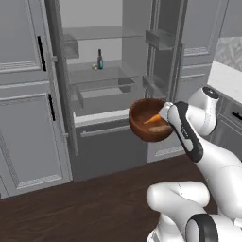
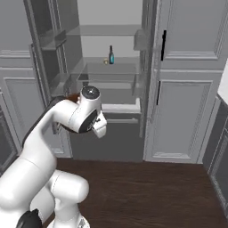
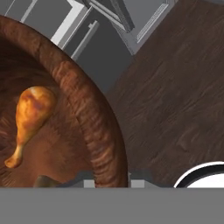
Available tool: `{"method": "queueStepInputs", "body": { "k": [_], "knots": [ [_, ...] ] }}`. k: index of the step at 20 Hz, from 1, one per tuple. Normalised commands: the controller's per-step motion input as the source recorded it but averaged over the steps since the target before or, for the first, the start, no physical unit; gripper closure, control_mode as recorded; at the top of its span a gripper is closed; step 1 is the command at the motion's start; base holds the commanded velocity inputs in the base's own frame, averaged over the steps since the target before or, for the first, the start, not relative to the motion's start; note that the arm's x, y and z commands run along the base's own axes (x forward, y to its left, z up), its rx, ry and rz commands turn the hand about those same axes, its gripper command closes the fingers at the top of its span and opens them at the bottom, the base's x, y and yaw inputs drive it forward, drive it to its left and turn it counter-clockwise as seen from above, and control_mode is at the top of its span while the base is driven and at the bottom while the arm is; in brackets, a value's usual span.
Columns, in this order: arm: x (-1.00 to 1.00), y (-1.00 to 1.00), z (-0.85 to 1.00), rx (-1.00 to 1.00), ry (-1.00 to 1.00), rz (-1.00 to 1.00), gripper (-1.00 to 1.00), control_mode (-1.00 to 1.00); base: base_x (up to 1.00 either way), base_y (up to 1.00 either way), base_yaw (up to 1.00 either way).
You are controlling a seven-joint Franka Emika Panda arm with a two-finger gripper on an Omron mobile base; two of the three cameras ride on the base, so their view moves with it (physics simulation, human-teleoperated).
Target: Pick the chicken drumstick and sweet potato from their plates and place them in the bowl. Then put the bowl in the fridge.
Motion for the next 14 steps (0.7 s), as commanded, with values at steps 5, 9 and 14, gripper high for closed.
{"method": "queueStepInputs", "body": {
  "k": [5, 9, 14],
  "knots": [
    [0.0, 0.0, 0.0, 0.0, 0.0, 0.0, 1.0, 1.0, 0.79, -0.33, 0.23],
    [0.0, 0.0, 0.0, 0.0, 0.0, 0.0, 1.0, 1.0, 0.65, -0.09, 0.03],
    [0.0, 0.0, 0.0, 0.0, 0.0, 0.0, 1.0, 1.0, 0.68, 0.0, 0.0]
  ]
}}
